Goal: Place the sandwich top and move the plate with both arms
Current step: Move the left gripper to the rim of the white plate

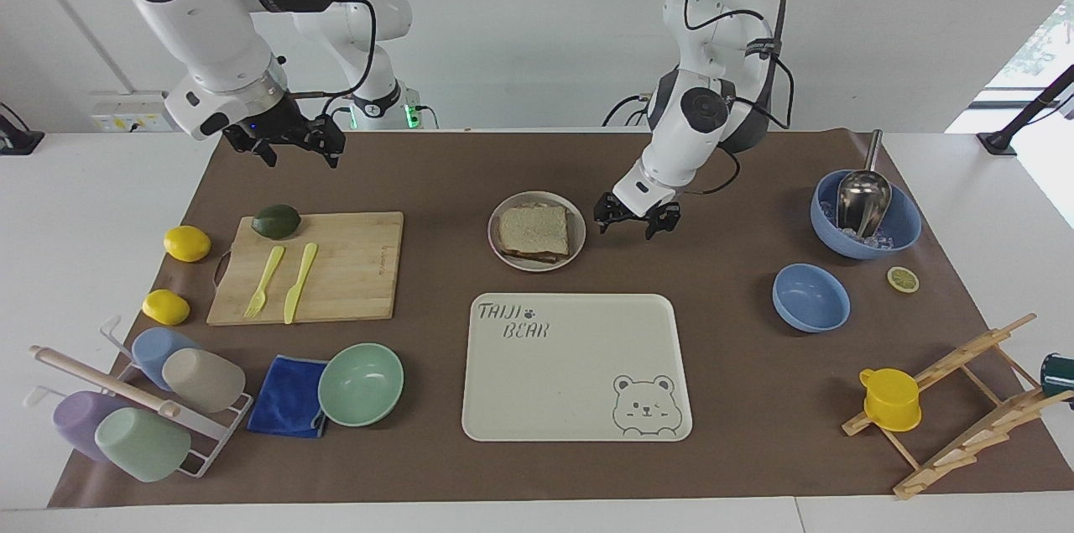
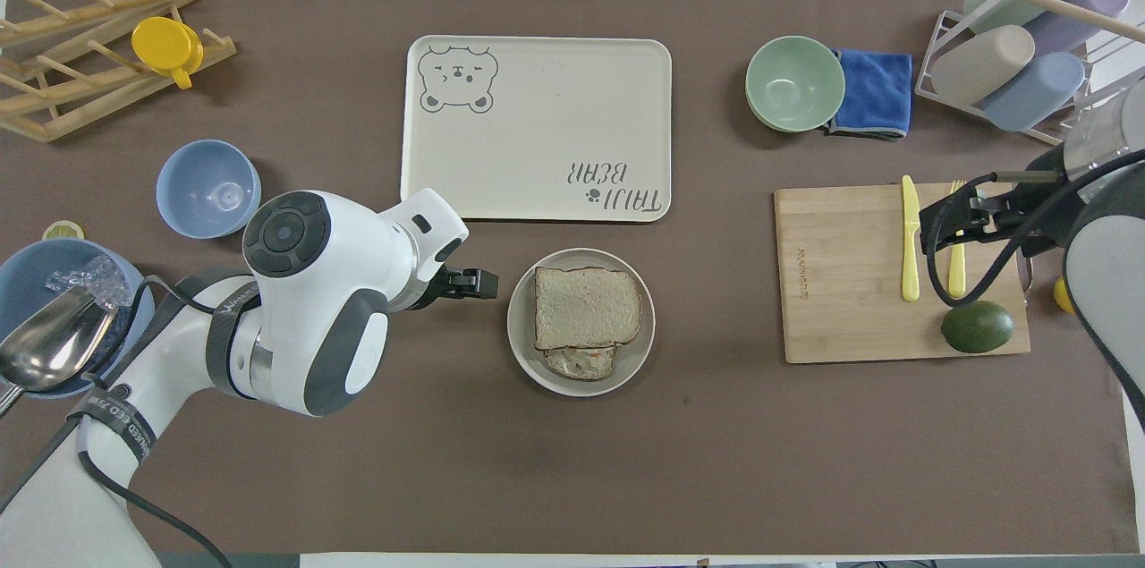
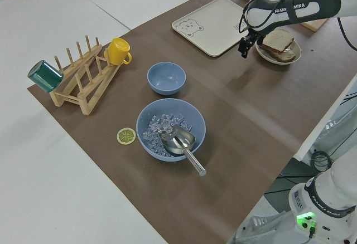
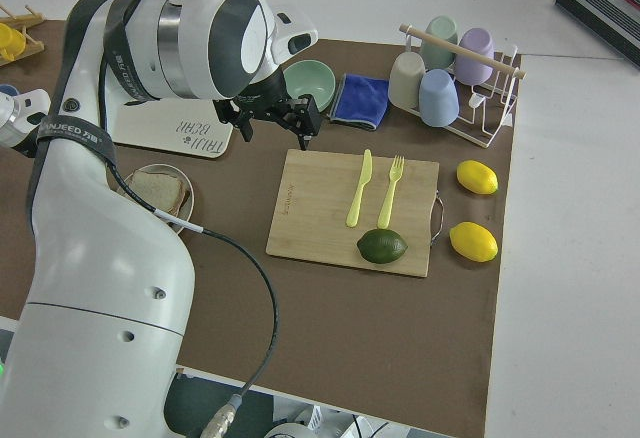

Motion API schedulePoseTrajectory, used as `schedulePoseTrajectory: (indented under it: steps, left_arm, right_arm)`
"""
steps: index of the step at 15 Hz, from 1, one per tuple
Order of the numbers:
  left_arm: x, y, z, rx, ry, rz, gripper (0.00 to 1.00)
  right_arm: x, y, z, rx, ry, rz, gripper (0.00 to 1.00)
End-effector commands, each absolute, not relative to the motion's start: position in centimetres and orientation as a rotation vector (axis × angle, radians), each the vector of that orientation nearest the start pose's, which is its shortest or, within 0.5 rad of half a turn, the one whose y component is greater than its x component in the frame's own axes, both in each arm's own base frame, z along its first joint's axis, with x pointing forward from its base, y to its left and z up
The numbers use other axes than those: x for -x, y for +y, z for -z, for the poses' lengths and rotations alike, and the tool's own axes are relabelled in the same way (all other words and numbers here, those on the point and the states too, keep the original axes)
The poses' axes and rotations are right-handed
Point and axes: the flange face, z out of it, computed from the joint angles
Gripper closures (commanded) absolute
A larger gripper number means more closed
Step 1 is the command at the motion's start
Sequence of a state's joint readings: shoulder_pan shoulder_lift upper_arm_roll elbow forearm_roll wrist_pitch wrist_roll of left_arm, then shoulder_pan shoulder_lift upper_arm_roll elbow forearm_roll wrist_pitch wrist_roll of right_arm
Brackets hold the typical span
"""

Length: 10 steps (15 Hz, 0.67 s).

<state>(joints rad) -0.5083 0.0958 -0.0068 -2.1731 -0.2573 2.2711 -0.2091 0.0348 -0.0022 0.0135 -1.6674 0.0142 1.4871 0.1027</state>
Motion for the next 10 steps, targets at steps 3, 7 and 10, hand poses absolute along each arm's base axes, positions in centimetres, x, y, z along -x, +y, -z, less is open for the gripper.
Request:
schedulePoseTrajectory:
  steps: [3, 7, 10]
  left_arm:
    - [-46.3, -29.3, -32.7, 3.357, 0.192, -0.119, 0.08]
    - [-46.1, -30.0, -31.8, 3.366, 0.181, -0.126, 0.13]
    - [-45.4, -31.0, -31.8, 3.372, 0.169, -0.141, 0.26]
  right_arm:
    - [-53.6, 1.5, -57.8, 3.132, 0.051, -0.27, 0.0]
    - [-54.0, 1.2, -58.3, 3.134, 0.046, -0.227, 0.0]
    - [-54.1, -0.4, -58.3, 3.112, 0.074, -0.228, 0.0]
